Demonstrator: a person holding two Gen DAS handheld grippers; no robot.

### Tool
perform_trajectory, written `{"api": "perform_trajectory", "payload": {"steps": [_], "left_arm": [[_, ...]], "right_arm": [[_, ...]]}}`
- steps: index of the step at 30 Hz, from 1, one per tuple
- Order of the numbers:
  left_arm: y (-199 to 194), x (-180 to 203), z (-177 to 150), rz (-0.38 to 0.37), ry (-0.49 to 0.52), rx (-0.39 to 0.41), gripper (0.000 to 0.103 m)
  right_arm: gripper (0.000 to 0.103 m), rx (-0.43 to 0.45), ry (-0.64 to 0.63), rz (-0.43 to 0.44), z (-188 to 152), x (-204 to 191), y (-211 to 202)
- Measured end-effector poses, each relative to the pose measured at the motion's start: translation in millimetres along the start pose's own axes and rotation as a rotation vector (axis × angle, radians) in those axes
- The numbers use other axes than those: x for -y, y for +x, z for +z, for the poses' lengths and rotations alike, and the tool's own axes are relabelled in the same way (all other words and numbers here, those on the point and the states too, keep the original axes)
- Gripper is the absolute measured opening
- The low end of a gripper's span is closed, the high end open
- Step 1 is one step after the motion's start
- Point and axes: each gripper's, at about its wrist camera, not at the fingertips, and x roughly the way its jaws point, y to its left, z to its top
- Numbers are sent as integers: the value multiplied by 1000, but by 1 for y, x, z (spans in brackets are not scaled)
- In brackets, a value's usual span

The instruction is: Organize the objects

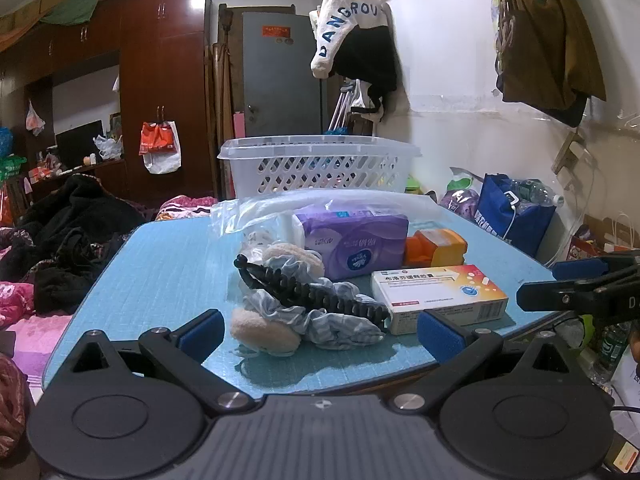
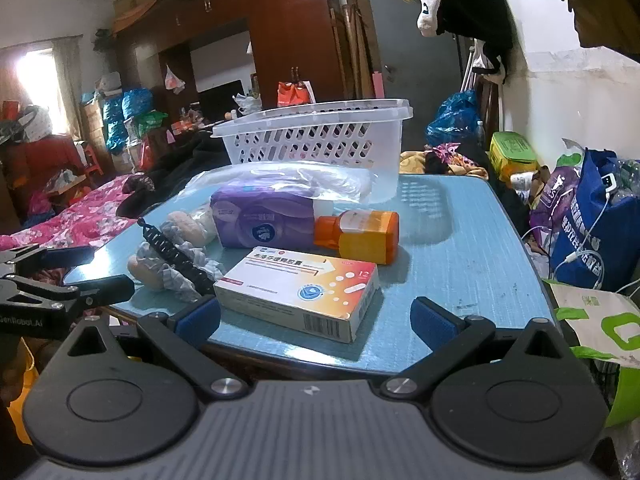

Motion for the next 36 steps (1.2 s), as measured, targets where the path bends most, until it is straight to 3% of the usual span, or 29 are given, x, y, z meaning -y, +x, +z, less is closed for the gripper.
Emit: {"api": "perform_trajectory", "payload": {"steps": [36], "left_arm": [[0, -2, 1, 16, -4, 0, 103]], "right_arm": [[103, -1, -26, 5, -1, -4, 1]]}}
